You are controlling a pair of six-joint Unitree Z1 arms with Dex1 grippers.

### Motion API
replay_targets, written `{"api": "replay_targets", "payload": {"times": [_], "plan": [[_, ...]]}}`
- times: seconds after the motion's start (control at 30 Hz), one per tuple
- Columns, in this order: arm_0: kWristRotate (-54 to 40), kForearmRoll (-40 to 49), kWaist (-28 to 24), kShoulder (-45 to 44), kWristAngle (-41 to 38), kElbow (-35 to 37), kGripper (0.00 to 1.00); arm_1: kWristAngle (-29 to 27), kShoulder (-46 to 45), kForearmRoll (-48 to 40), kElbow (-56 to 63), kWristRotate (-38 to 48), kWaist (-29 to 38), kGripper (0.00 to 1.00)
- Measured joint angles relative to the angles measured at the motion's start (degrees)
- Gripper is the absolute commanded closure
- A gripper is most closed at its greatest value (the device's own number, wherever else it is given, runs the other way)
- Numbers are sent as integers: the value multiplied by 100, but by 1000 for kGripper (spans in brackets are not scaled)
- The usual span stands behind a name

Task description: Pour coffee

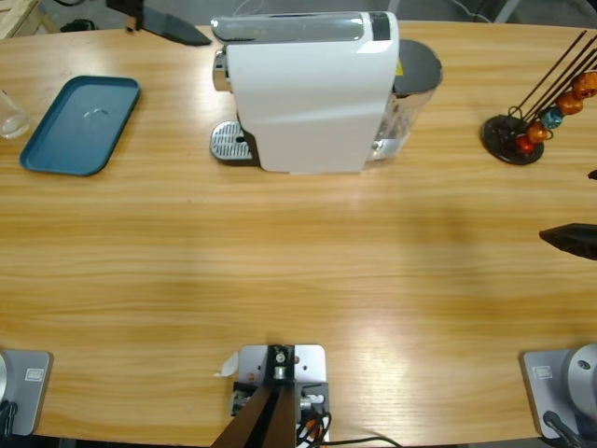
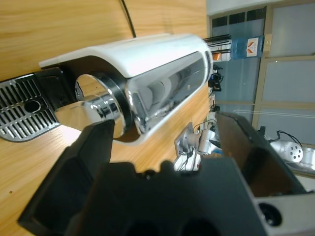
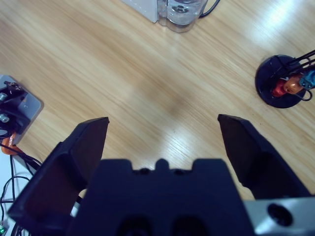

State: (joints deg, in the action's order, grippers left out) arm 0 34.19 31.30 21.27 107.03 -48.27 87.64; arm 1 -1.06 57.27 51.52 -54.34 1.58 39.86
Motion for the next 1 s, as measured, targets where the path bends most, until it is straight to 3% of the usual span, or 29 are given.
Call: {"api": "replay_targets", "payload": {"times": [0.07, 0.37, 0.63, 0.67, 0.77, 1.0], "plan": [[0, -13, 26, 80, 0, 43, 136, 0, 0, -25, 25, 0, 0, 0], [0, -46, 27, 140, 191, 295, 717, 0, 0, -84, 153, 18, -1, 0], [0, -58, 24, 153, 191, 282, 746, 10, -1, -89, 195, 19, -6, 0], [0, -58, 20, 155, 191, 263, 844, 14, 0, -89, 198, 19, -6, 0], [-6, -58, 2, 155, 191, 190, 992, 15, -1, -91, 204, 19, -7, 0], [-162, -72, 24, 95, 191, -161, 1000, 15, -1, -134, 238, 19, -8, 0]]}}
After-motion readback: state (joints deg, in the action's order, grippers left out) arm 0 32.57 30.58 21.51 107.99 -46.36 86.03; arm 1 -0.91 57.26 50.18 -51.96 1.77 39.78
